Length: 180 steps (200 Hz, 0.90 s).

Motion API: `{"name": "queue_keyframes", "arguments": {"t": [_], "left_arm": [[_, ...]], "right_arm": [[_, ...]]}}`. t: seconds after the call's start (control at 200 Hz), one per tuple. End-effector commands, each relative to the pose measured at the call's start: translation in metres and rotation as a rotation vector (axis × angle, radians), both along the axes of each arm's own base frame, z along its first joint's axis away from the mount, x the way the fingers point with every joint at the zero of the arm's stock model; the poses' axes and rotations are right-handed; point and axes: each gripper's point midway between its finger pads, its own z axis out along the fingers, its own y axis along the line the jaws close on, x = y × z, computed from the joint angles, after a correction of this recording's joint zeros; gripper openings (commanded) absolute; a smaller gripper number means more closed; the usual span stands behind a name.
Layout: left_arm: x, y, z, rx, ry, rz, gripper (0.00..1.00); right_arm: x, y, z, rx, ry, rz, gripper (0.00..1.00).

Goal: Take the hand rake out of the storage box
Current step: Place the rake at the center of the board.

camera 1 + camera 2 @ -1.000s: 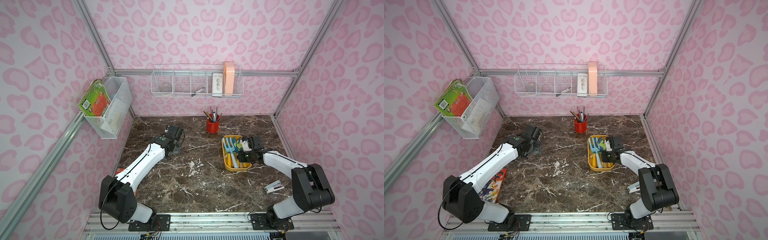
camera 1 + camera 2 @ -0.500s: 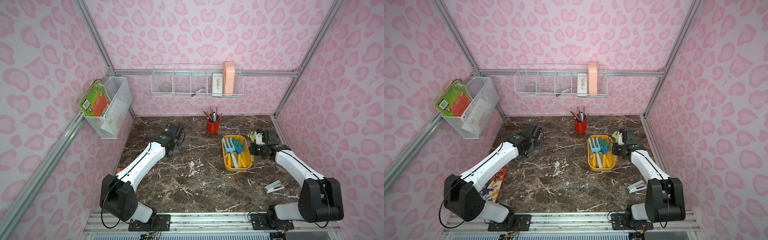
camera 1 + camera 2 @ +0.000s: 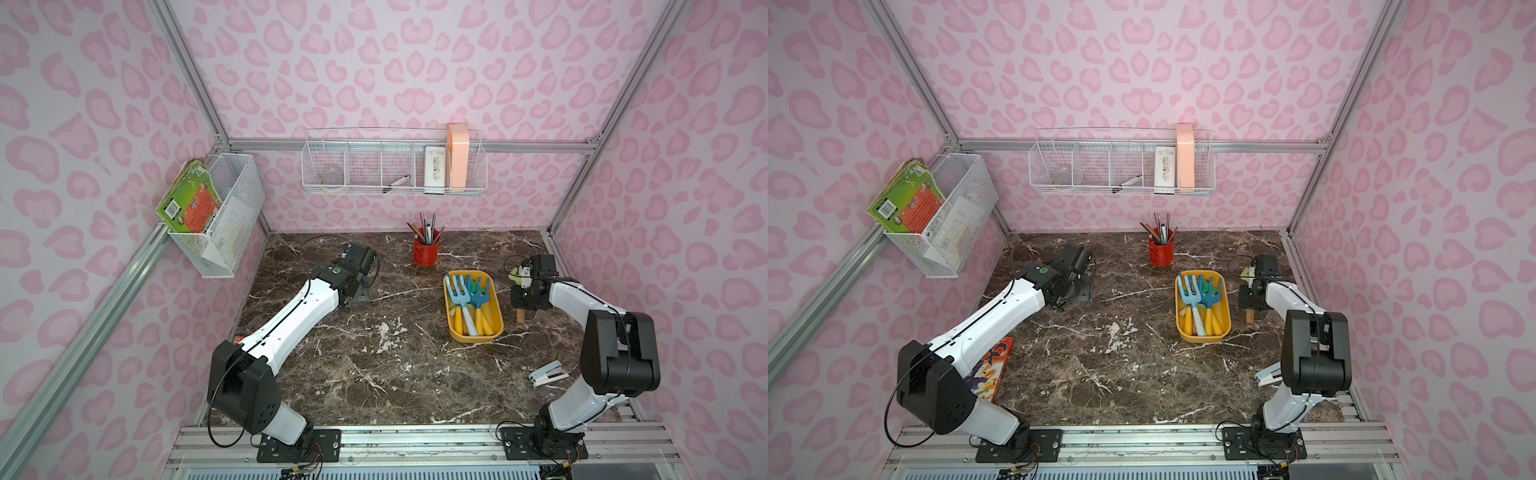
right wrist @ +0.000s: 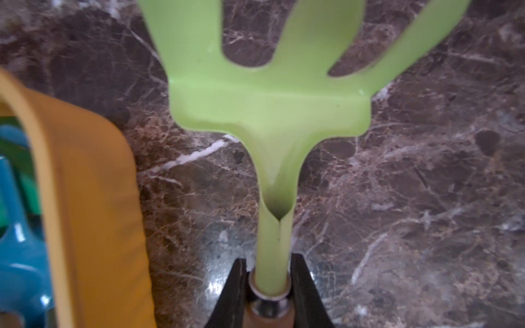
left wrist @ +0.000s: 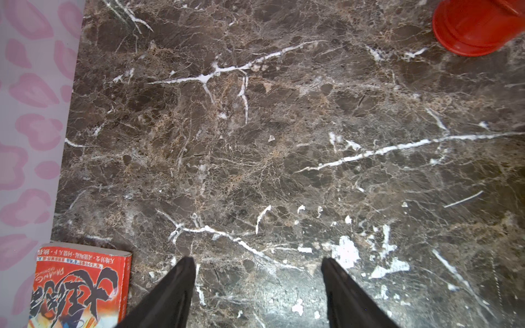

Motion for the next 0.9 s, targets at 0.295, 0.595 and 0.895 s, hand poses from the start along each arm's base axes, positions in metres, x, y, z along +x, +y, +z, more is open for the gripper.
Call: {"name": "queue_keyframes", "arguments": {"t": [0.295,0.595,0.895], "left_arm": [[0.001,0.004,0.008,0.023,-0.013,-0.001,0.76],[0.003,0.004,0.016,0.022,-0.023,-0.002,0.76],[0.001,-0.002,0.008,-0.009,0.007,-0.002,0.76]], "right_arm": [[-0.006,0.003,-0.033,-0.070,0.111,0.054,0.32],[0.008,0.014,0.037,0.005,-0.054,0.048,0.43],[0.002,0.099,0.099,0.158,-0.207,0.161,0.43]]}}
